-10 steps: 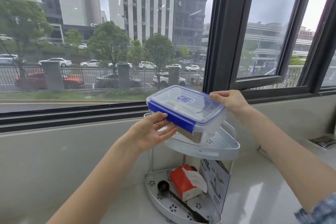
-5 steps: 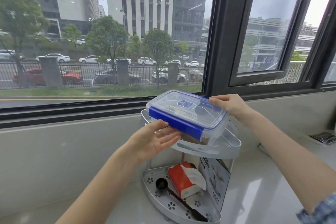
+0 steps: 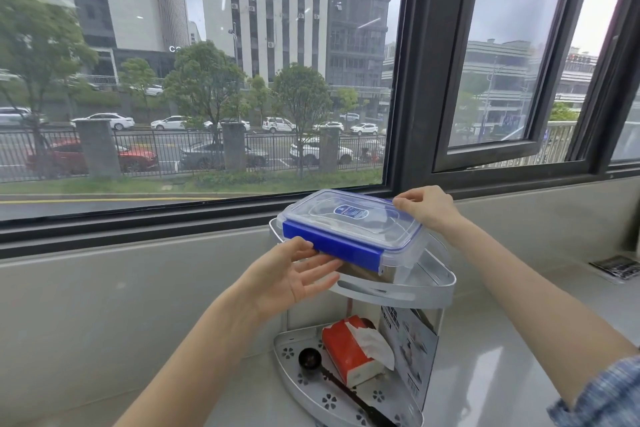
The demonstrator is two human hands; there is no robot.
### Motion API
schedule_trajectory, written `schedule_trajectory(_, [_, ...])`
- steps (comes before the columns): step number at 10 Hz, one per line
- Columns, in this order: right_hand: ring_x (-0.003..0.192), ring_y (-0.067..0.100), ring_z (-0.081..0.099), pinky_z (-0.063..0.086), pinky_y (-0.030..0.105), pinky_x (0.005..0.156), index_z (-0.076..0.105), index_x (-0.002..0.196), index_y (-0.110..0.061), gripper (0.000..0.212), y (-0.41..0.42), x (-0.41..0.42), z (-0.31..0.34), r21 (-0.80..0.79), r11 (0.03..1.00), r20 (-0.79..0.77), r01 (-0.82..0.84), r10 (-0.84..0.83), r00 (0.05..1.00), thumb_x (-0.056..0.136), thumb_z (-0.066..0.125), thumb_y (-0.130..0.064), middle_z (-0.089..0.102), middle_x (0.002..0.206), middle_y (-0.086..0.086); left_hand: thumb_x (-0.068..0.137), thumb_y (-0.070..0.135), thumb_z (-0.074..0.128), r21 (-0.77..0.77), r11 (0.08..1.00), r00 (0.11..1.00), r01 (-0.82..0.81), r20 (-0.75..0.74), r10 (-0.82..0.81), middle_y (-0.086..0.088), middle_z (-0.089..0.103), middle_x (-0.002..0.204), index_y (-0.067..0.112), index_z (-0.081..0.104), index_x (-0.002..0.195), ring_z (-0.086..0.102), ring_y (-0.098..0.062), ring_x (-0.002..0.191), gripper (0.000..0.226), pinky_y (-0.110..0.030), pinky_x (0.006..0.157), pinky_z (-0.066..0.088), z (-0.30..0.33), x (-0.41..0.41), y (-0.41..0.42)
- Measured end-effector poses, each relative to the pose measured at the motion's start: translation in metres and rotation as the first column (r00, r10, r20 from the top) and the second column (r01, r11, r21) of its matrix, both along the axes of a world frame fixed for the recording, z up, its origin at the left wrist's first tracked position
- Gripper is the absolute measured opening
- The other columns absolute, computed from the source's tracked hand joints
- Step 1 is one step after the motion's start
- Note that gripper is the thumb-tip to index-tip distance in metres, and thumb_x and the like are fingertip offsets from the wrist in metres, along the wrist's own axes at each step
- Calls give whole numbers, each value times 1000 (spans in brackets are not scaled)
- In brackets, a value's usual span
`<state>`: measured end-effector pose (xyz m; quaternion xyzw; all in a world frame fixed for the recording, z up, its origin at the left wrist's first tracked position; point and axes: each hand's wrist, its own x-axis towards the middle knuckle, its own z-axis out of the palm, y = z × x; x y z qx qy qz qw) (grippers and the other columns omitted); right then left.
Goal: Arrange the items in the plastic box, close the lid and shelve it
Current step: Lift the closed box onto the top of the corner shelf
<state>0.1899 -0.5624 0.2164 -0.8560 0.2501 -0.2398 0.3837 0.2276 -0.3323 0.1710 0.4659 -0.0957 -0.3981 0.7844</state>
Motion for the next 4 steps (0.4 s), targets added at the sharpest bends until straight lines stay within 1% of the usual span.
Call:
schedule_trajectory(1, [117,26,55,41,34,100,67,112,-8,28,5,-1,3,-66,998,5,-2,2,1000,91,56,-22,67,120,13,88,11,48,48,999,999,17,44,-19,-23,57,126,-2,44,126,65,-29,98,40,-40,72,58,6,-3,4])
schedule_trajectory(2, [117,27,55,42,35,100,65,115,-10,29,12,-3,8,-130,991,-3,-21,20,1000,92,54,-22,67,120,13,89,12,48,82,997,997,10,74,-16,-22,58,126,-1,46,122,63,-28,102,36,-39,70,59,11,-5,8])
schedule_trajectory(3, [120,28,53,40,35,102,57,125,-11,36,29,-8,20,-193,977,-52,-95,87,995,93,52,-25,63,126,11,88,12,47,180,982,984,-54,177,22,-17,59,117,7,51,113,60,-25,98,25,-39,70,59,27,-10,19])
schedule_trajectory(4, [123,28,52,39,37,105,52,131,-12,40,44,-12,32,-248,959,-64,-134,122,991,94,50,-26,58,133,11,89,15,46,249,955,943,-160,326,73,-8,59,104,13,56,96,58,-19,91,12,-36,74,51,40,-17,27])
